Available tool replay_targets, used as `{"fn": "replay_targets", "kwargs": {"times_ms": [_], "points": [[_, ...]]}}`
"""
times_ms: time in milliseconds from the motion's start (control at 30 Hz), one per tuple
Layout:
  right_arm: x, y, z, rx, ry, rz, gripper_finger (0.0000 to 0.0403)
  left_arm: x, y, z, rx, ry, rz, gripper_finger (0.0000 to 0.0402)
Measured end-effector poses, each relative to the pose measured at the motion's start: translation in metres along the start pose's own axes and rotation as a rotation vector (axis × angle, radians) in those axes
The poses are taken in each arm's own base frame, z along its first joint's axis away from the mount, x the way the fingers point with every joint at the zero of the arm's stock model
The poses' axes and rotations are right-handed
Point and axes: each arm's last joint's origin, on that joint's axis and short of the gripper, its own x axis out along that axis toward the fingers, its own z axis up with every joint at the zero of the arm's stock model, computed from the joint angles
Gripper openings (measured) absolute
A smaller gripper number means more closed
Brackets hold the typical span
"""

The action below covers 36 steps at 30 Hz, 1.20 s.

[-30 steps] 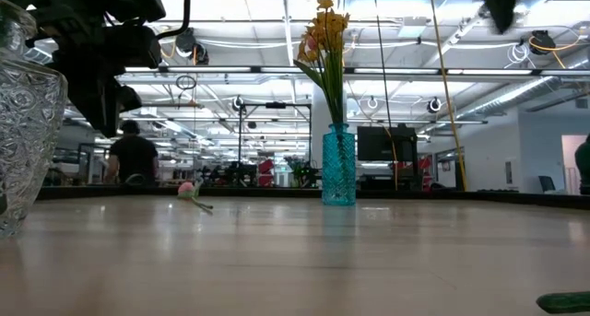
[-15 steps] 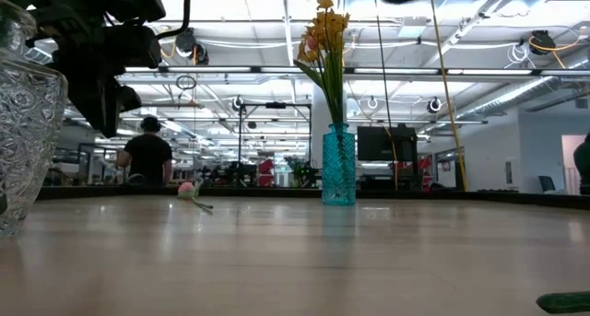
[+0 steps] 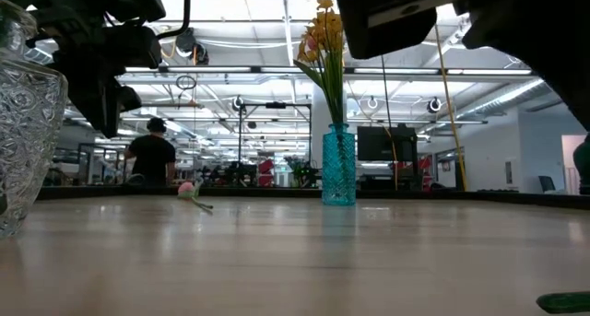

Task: Sort flowers into vase by color
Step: Put the white flowers into the blue vase

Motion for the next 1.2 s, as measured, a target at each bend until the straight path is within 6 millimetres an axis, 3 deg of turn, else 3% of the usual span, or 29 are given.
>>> {"fn": "replay_targets", "kwargs": {"times_ms": [367,567,833,1000,1200], "points": [[0.018,0.016,-0.002,0.006,0.000,0.024,0.0132,0.000,0.001,0.000,-0.001,-0.003,0.025,0.0125],[0.020,0.025,-0.005,-0.162,0.043,0.074,0.0132,0.000,0.001,0.000,-0.001,-0.005,0.025,0.0125],[0.020,0.015,-0.008,-0.267,0.121,-0.058,0.0132,0.000,0.001,0.000,-0.001,-0.006,0.025,0.0125],[0.017,0.009,-0.008,-0.213,0.135,-0.108,0.0132,0.000,0.001,0.000,0.000,-0.007,0.026,0.0125],[0.019,-0.001,-0.018,-0.024,0.162,-0.142,0.0132,0.000,0.001,0.001,0.001,-0.016,0.025,0.0125]]}}
